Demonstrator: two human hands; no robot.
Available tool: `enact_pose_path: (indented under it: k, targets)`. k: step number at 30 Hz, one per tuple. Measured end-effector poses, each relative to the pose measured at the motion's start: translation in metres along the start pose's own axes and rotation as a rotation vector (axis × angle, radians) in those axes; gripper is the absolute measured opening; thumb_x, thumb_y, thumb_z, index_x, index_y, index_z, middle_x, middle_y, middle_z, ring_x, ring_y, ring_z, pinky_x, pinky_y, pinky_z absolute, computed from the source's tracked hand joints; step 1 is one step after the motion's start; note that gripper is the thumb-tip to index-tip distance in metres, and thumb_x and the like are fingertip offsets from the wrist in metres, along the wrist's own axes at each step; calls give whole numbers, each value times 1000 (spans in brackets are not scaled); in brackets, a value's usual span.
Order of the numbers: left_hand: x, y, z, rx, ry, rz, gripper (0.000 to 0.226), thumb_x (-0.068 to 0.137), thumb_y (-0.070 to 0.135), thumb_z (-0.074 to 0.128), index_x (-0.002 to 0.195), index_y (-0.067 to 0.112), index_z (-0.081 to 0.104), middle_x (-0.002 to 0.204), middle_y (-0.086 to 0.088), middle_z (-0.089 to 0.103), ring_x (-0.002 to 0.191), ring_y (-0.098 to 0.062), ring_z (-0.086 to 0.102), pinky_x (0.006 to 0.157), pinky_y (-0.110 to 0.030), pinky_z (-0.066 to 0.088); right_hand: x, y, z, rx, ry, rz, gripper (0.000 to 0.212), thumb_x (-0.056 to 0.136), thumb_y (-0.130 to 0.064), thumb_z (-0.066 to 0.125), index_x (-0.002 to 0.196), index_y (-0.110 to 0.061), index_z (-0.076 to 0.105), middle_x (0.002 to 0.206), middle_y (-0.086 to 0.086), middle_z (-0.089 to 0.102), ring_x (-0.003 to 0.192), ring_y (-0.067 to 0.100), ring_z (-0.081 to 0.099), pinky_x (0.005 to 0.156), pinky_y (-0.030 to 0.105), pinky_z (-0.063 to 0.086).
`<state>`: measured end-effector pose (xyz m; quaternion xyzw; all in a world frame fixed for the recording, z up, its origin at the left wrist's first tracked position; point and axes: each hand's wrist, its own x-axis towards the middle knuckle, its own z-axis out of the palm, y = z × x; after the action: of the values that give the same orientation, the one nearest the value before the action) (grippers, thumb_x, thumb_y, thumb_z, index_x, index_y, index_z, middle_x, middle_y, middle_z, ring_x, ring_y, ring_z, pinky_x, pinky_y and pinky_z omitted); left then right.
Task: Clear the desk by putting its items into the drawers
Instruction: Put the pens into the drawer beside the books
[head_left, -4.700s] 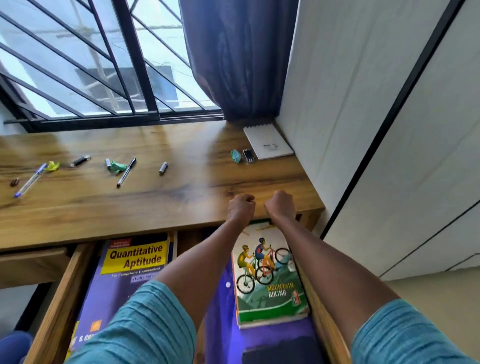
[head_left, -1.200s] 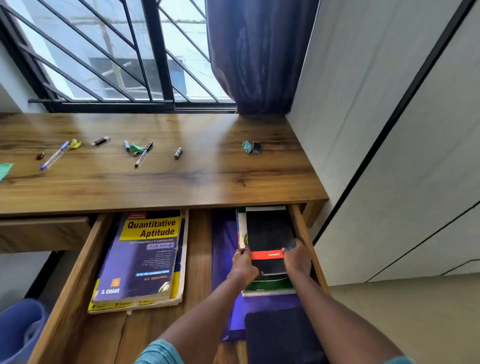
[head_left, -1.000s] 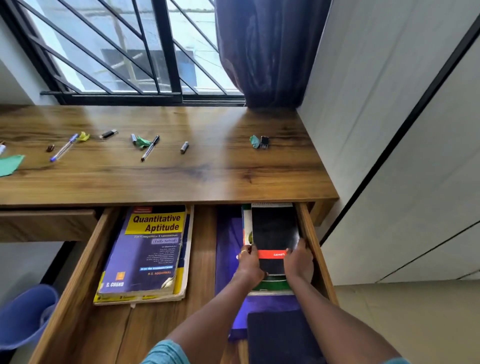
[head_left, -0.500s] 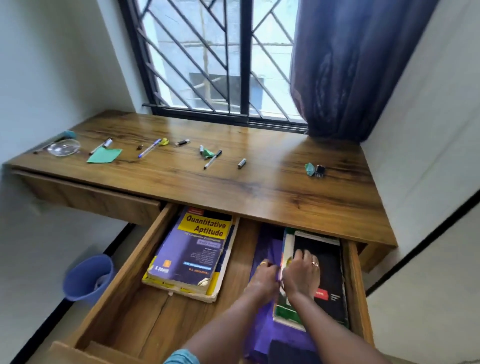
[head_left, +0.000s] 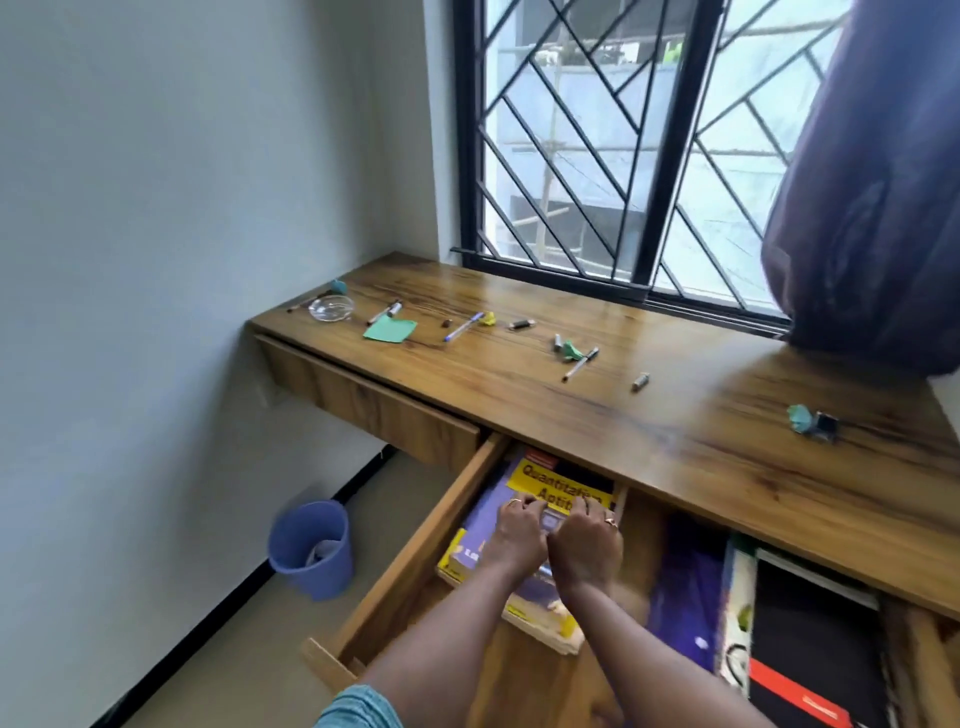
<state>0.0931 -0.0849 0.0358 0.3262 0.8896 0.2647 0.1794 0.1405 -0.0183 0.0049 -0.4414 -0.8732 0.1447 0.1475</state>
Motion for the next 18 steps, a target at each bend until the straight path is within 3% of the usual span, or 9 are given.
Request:
enact_pose_path:
  k: [5, 8, 10, 14, 18]
  targets:
    - [4, -62, -67, 14, 36, 23, 46, 91, 8, 44, 137, 8, 47, 141, -9, 42, 132, -22, 38, 110, -21, 24, -11, -86, 15, -9, 37, -33, 16, 63, -6, 69, 79, -5, 69, 79, 14, 68, 72, 33, 65, 60, 34, 52]
    - [10, -93, -103, 7, 83, 36, 45, 92, 10, 44, 136, 9, 47, 141, -9, 41, 133, -22, 36, 111, -23, 25, -9, -135, 21, 42, 75, -43, 19, 67, -11, 53, 76, -4, 69, 76, 13, 68, 68, 34, 66, 56, 34, 52]
    - [18, -110, -122, 5, 84, 52, 46, 92, 11, 44, 139, 10, 45, 143, -8, 39, 135, -21, 34, 113, -24, 25, -6, -161, 24, 64, 92, -39, 20, 70, -10, 55, 81, -2, 70, 82, 15, 69, 73, 36, 66, 59, 35, 53]
    - [39, -128, -140, 30, 71, 92, 47, 92, 12, 47, 139, 9, 44, 144, -9, 39, 135, -22, 35, 114, -25, 25, 2, -183, 27, 100, 132, 30, 23, 77, -8, 57, 95, -1, 69, 99, 17, 68, 90, 36, 64, 73, 39, 53]
    - [70, -130, -145, 48, 49, 125, 48, 93, 13, 48, 140, 8, 43, 145, -11, 39, 135, -23, 35, 114, -25, 24, 22, -180, 33, 80, 196, 64, 21, 78, -6, 54, 92, -1, 68, 98, 17, 68, 89, 36, 63, 73, 38, 51]
